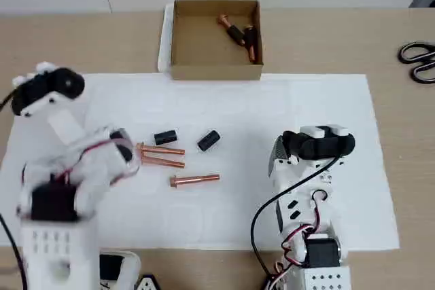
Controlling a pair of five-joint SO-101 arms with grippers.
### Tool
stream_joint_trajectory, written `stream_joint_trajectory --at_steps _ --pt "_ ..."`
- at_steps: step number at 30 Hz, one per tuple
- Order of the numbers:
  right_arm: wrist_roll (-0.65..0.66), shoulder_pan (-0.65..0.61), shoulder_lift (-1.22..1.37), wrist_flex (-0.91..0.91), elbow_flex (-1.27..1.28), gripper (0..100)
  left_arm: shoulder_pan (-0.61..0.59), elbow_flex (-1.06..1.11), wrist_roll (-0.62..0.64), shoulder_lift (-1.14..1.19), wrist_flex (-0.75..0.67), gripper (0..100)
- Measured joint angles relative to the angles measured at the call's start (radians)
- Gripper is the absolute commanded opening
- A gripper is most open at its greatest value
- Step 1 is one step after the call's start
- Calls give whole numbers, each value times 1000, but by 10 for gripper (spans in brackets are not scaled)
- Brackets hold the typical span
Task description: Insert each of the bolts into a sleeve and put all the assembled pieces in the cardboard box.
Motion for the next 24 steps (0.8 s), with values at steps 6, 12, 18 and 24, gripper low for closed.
stream_joint_trajectory --at_steps 6,12,18,24 --pt "0 0 0 2 0 5 0 -147 259 249 129 24" --pt "0 0 0 2 0 5 80 -152 316 382 135 25" --pt "0 0 0 26 0 5 167 -178 394 405 124 24" --pt "0 0 0 106 0 5 141 -126 612 473 -31 24"
